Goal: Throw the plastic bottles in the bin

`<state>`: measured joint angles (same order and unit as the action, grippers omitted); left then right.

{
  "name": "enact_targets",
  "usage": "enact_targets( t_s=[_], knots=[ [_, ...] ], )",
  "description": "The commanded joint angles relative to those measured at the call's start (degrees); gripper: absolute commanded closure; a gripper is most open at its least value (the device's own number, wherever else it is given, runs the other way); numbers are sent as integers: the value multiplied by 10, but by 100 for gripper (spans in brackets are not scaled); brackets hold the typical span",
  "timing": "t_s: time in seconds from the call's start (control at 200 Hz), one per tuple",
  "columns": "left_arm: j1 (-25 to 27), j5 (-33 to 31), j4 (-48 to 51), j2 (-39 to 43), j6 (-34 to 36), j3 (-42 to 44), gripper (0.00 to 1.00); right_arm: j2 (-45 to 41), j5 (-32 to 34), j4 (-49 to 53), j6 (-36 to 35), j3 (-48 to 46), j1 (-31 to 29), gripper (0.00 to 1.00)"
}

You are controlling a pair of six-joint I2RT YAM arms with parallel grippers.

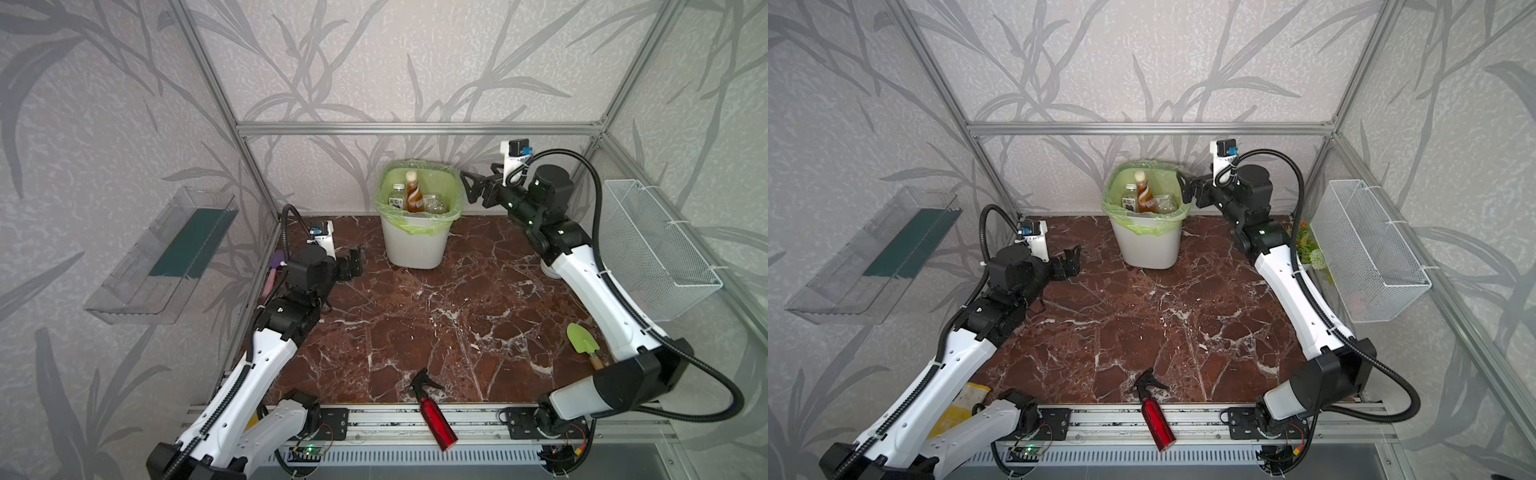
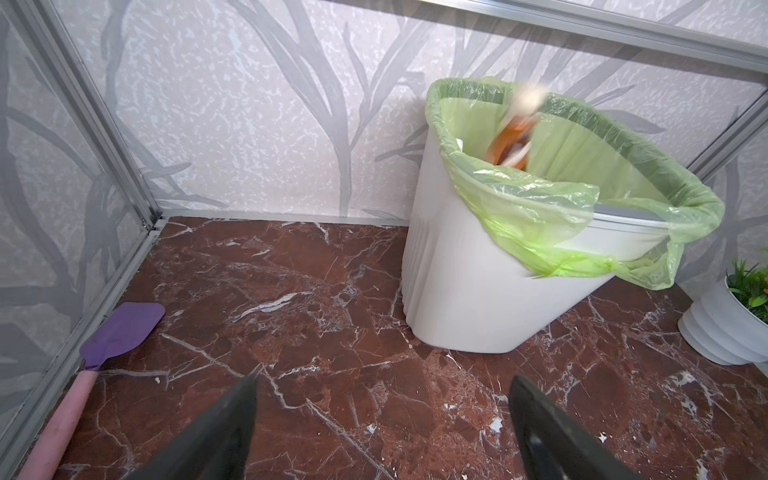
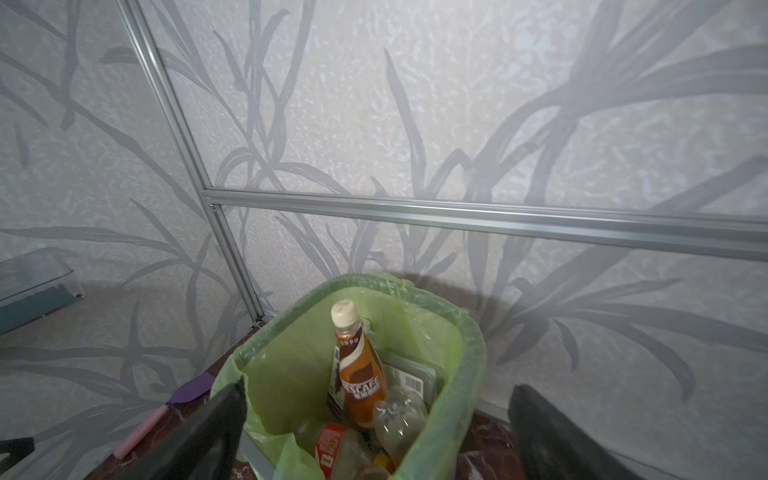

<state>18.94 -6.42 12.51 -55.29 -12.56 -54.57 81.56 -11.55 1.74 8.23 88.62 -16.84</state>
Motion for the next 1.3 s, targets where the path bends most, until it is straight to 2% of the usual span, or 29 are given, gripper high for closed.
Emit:
enact_targets(
  t_s=[0.0,0.205,0.325,0.41,0.56,0.665,0.795,0.965,1.02,1.075,1.12,1.295],
  knots=[
    [-4,-6,-19,-17,-5,-2,7,-99,19,-14,-20,-38,7,1],
    [-3,-25,-65,-41,-13,9,7,-173,54,36,-39,-145,33,1],
    [-3,-105,-93,-41,-20,38,7,-207,92,28,-36,-243,52,1],
    [-5,-161,-132,-40,-25,72,6,-227,122,-2,-21,-326,68,1],
    [-7,-218,-181,-46,-43,127,6,-239,188,-93,9,-464,84,1],
    [-10,-287,-211,-53,-52,164,4,-213,218,-140,9,-528,84,1],
    [-43,-313,-249,-71,-76,212,3,-161,286,-223,-10,-587,84,1],
    [-72,-366,-277,-98,-58,241,3,-74,334,-354,-30,-623,86,1],
    [-78,-392,-280,-104,-40,248,3,-66,345,-303,-20,-594,87,1],
    [-80,-407,-305,-108,-21,264,3,-53,354,-317,-23,-586,88,1],
    [-82,-404,-326,-113,-11,278,3,-37,356,-362,-38,-593,88,0],
    [-90,-384,-407,-199,16,296,2,-34,369,-332,-51,-591,88,0]
  ],
)
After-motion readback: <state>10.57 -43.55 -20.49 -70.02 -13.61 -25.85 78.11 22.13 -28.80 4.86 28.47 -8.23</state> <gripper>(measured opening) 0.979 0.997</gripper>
